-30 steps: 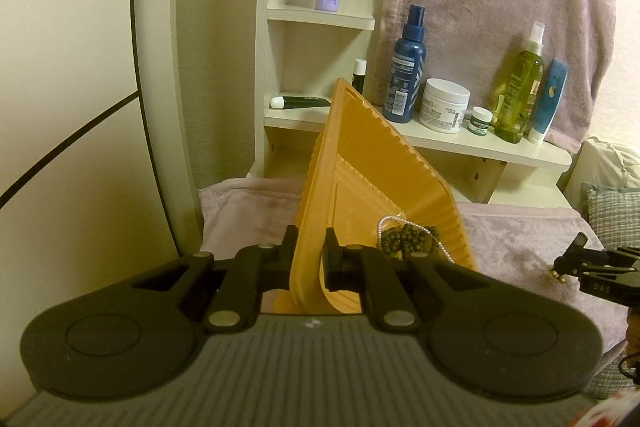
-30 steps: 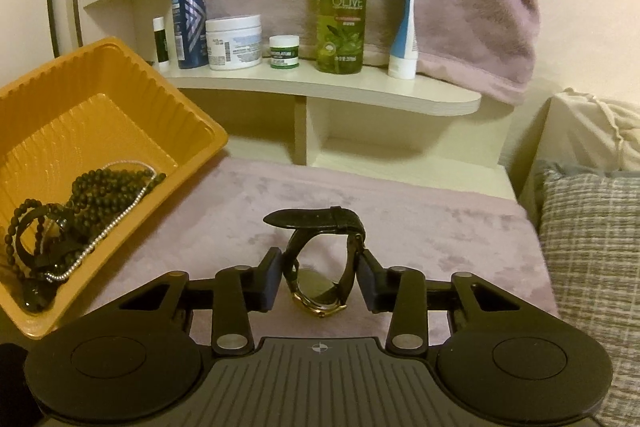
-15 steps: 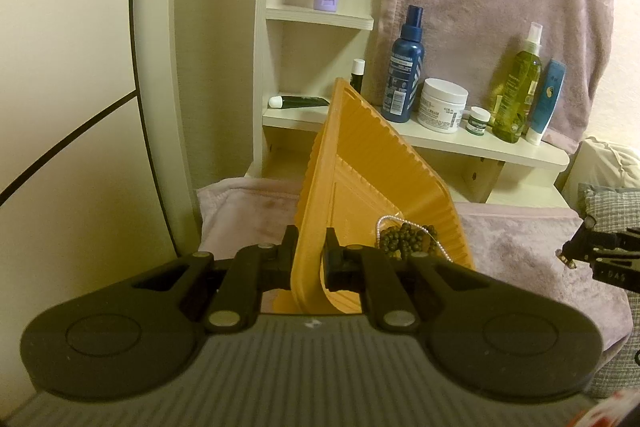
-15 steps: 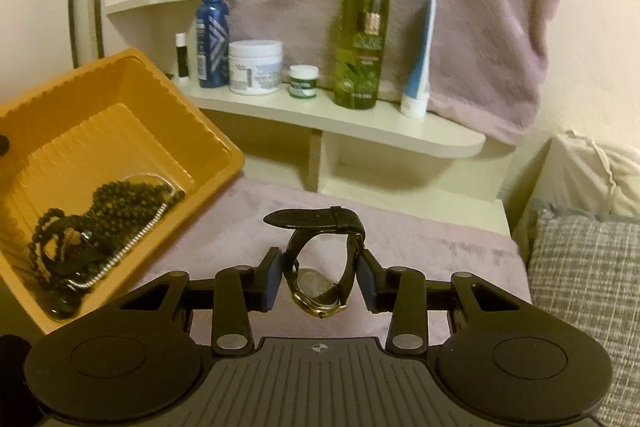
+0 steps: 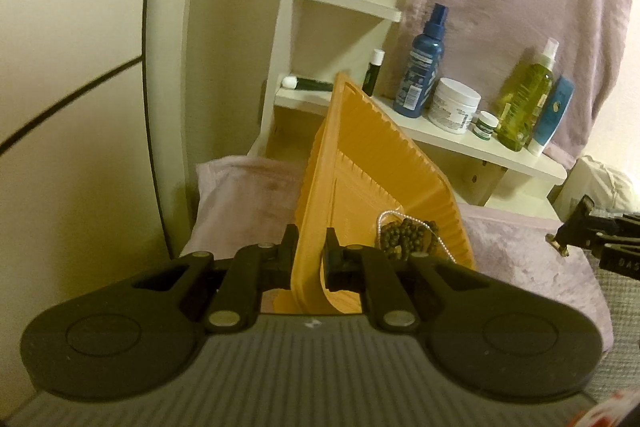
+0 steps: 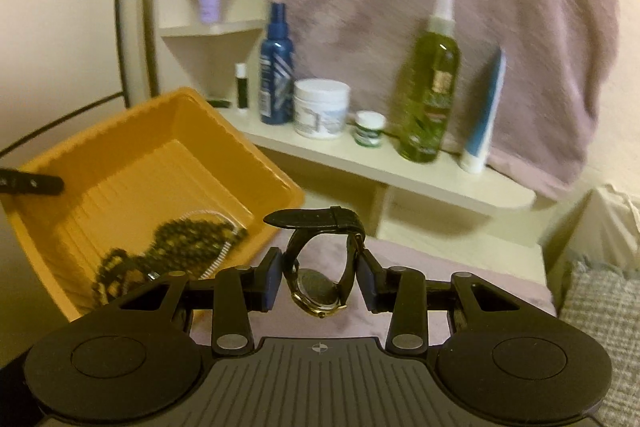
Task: Organize jewelry
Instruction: 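Carry the gold-rimmed watch over the orange tray with the right gripper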
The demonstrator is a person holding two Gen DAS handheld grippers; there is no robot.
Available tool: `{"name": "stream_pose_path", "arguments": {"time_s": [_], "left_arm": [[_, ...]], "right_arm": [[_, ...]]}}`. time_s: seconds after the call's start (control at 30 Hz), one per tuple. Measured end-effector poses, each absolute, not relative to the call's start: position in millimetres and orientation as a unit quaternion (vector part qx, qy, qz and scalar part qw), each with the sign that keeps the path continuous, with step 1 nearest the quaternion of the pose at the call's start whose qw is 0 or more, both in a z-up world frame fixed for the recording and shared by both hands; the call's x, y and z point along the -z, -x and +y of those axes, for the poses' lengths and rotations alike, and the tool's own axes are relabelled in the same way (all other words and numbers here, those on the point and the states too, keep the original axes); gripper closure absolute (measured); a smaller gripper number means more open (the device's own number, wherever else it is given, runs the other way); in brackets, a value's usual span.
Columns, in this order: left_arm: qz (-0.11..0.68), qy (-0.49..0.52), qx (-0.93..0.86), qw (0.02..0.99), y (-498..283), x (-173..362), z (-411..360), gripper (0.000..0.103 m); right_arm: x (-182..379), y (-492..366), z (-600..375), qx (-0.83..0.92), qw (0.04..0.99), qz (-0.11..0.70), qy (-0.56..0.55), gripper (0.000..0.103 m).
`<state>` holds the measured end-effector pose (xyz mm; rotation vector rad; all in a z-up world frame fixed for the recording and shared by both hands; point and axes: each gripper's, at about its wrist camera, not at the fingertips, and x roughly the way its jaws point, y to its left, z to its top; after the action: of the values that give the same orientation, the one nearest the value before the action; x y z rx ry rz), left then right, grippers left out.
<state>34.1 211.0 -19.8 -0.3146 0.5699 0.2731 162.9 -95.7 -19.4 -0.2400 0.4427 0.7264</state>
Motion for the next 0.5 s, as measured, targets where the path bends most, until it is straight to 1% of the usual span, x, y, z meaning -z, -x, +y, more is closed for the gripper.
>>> {"name": "stream_pose_path", "arguments": {"time_s": [0.2,0.5], "left_arm": [[0.282,0.198,-0.119,0.931,-32.5,32.0,232.4,0.092],[0.290,0.258,-0.099,0.916,-28.9,53.5,261.7,0.092]], "right_arm": [[5.7,-155.9,-68.3,-0.386,0.890,0.213,0.119,0.063],[4.4,-152.0,-25.7,-0.424,0.868,0.218,0.137,0.063]]}}
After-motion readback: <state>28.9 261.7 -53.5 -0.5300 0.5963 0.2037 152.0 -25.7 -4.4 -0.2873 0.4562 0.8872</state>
